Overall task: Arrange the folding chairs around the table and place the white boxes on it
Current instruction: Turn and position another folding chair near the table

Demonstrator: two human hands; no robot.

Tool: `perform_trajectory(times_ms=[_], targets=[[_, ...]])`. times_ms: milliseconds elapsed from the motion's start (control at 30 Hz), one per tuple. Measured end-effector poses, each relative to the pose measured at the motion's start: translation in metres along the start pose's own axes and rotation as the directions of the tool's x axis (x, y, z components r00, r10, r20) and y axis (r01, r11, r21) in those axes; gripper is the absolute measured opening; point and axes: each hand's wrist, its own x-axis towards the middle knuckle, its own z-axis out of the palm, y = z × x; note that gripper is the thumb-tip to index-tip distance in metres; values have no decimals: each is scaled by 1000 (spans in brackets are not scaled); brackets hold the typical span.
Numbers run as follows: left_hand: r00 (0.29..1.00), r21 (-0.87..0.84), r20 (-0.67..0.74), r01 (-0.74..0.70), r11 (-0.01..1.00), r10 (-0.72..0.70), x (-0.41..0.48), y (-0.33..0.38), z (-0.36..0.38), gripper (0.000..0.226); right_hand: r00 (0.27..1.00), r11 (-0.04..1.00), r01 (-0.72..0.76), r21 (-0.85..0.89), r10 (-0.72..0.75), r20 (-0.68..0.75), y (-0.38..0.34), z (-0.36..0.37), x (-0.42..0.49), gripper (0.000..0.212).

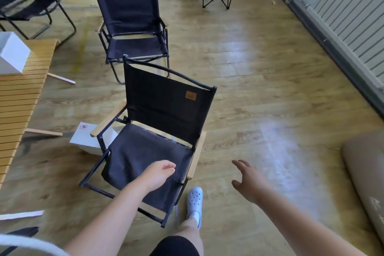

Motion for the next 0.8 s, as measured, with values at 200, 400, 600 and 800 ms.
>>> perform_trajectory(times_ms=[200, 400, 600, 800], targets=[[998, -80, -57, 29, 996, -34, 60, 55, -5, 20, 998, 996, 61, -67, -60, 14, 21, -65, 75, 70], [996, -130, -72, 50, 990, -59, 102, 107, -22, 15, 995, 991, 97, -97, -94, 28, 38, -128, 144, 71], [985, -167, -131, 89, 982, -111, 141, 155, -41, 24, 985, 975, 171, -139, -165, 54, 48, -179, 208, 71], [949, -297, -237, 131, 946, -206, 184, 205, -36, 29, 943, 921, 332, -206, -320, 89, 54, -236, 284, 70]])
